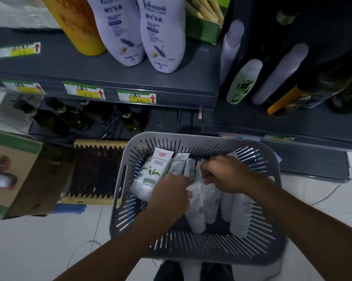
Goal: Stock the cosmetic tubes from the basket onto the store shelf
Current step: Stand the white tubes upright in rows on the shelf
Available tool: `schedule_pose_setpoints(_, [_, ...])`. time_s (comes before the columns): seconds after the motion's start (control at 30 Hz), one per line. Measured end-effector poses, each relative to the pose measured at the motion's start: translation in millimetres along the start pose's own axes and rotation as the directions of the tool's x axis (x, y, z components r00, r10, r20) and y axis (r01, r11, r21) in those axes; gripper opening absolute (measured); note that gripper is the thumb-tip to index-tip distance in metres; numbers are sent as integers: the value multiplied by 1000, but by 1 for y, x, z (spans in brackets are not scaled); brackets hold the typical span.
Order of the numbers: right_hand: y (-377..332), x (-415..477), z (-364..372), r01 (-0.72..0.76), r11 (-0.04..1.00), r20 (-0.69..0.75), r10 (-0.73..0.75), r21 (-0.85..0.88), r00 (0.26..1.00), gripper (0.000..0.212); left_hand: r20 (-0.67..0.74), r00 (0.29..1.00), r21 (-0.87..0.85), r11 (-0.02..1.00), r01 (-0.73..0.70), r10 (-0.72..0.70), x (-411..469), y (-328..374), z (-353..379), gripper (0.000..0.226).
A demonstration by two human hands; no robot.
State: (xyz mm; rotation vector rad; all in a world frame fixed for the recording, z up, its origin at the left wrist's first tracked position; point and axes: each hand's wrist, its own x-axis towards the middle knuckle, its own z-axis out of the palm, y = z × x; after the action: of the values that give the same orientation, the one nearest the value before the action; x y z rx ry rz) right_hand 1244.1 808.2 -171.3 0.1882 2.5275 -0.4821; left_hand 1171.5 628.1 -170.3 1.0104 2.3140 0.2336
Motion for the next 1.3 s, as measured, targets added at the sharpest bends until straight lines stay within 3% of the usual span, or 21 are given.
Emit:
schedule_pose_setpoints(0.13, [-7,-20,-21,-47,999,-33,47,9,998,20,-25,999,6,1000,-30,31,-3,3,-28,22])
schedule_pose_setpoints(0.33, [-22,-78,-97,-124,992,-203,125,21,971,13,-83,991,27,994,-107,109,-21,23,-120,16])
schedule_pose_setpoints(0.57, [-54,-166,-223,-204,954,-303,133,-220,944,10,-219,936,150,958,-246,274,-52,77,-253,19])
schedule_pose_setpoints(0.73, [-70,-242,-309,-275,928,-443,142,-253,885,6,-288,881,161,926,-341,375,-80,130,-340,17])
schedule_pose_setpoints(0.8, [-68,-270,-338,-303,925,-487,160,-230,859,7,-312,849,207,903,-378,427,-91,155,-373,13])
schedule_pose_setpoints(0.93, [-70,-325,-395,-333,935,-562,212,-121,800,32,-375,775,236,861,-451,509,-110,204,-432,13])
schedule_pose_setpoints(1.1, [-58,-376,-446,-346,936,-632,229,-66,740,24,-370,725,243,814,-528,581,-117,264,-478,12])
schedule_pose_setpoints(1.3, [-4,-406,-497,-345,936,-641,225,-66,734,17,-347,691,247,772,-585,634,-103,336,-503,12])
